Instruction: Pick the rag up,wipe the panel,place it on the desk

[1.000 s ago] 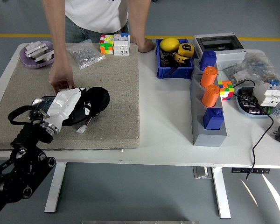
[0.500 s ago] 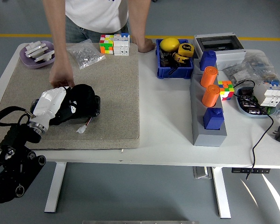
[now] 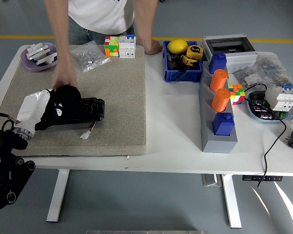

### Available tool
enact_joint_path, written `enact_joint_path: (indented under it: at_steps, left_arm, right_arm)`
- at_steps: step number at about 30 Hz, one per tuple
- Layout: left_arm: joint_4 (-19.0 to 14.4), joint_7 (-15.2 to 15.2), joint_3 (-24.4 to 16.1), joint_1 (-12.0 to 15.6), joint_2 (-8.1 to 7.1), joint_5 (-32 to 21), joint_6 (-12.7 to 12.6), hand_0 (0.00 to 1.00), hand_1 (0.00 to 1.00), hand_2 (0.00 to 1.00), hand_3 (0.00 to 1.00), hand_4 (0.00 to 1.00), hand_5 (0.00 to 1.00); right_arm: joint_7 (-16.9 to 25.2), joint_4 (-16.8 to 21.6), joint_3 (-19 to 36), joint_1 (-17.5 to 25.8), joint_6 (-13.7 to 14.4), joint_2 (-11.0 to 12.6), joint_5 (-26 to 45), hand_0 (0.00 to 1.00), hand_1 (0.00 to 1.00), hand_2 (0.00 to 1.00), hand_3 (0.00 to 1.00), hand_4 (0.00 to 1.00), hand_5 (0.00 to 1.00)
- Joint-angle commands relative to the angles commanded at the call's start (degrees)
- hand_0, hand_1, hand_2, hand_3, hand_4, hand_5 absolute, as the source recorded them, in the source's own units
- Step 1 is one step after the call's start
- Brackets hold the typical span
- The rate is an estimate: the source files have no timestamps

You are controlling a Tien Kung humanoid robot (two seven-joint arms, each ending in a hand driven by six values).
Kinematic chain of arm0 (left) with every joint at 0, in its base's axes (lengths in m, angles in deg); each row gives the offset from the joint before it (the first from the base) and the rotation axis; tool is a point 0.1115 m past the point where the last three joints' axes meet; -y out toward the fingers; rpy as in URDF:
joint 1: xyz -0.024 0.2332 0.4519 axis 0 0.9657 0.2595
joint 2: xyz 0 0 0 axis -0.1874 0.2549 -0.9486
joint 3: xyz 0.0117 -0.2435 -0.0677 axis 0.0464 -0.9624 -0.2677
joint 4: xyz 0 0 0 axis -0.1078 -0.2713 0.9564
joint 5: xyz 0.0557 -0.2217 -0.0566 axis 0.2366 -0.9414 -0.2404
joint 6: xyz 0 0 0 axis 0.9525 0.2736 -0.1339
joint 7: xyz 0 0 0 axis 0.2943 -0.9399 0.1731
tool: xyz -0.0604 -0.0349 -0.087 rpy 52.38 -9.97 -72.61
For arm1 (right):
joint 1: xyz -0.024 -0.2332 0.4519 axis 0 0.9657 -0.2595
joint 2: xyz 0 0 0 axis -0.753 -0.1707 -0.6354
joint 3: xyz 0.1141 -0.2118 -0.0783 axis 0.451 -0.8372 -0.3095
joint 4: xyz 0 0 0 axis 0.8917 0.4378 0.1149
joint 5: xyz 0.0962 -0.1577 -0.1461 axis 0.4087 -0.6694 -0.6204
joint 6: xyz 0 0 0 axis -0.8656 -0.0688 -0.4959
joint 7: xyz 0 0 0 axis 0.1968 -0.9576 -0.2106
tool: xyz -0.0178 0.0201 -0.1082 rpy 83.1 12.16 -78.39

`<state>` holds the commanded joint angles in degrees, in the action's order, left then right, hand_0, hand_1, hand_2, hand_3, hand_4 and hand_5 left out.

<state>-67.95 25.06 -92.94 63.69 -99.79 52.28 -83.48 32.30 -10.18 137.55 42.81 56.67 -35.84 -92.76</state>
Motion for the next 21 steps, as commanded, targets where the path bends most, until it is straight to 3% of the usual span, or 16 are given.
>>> enact_joint_path:
  at_steps: [21]
  left_arm:
    - [2.3, -0.8, -7.9, 2.3, -0.96, 1.3, -1.0, 0.251, 0.262, 0.616, 0.474, 0.002, 0.002]
  right_arm:
    - [-0.1, 0.0, 0.1, 0.2, 0.0, 0.0, 0.0, 0.768, 0.645, 0.683, 0.607, 0.998, 0.548]
